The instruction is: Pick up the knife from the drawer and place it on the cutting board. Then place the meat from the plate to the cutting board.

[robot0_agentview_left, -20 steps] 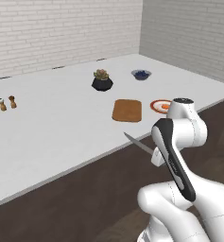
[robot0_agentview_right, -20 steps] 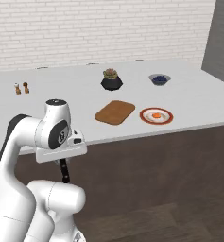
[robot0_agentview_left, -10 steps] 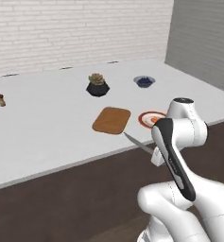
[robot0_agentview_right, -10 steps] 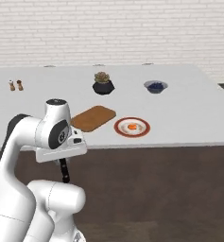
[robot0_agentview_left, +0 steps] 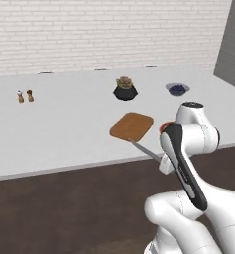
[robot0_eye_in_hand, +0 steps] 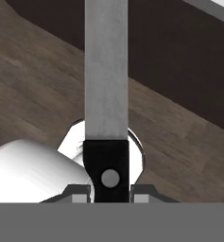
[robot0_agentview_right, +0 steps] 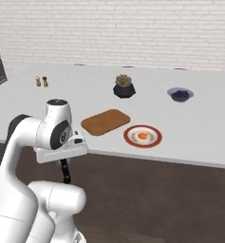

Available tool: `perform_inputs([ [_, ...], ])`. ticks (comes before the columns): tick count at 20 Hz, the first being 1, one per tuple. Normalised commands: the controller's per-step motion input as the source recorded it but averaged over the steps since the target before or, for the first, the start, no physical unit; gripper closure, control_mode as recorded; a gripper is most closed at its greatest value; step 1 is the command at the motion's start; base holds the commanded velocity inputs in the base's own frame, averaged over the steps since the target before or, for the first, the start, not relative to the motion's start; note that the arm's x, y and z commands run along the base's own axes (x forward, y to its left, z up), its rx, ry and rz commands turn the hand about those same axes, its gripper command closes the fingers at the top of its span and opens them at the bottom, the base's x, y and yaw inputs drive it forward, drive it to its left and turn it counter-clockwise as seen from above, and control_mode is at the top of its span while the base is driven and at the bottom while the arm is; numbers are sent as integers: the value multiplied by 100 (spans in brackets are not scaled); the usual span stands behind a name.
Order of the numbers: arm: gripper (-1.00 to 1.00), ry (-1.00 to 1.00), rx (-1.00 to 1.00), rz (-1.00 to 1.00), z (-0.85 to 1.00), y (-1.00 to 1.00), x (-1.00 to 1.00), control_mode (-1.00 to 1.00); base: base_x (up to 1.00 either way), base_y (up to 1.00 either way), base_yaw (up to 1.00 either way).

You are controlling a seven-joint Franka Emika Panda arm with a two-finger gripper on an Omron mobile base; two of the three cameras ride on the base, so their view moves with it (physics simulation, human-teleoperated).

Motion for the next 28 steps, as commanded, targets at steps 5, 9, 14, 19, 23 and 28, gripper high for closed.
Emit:
perform_inputs([
  [5,100,0,0,0,0,0,0,100,43,-34,13],
  [9,100,0,0,0,0,0,0,100,50,-14,2],
  [14,100,0,0,0,0,0,0,100,44,-12,0],
  [19,100,0,0,0,0,0,0,100,49,-31,-4],
  [23,100,0,0,0,0,0,0,100,53,-39,-8],
  [28,100,0,0,0,0,0,0,100,24,-25,-3],
])
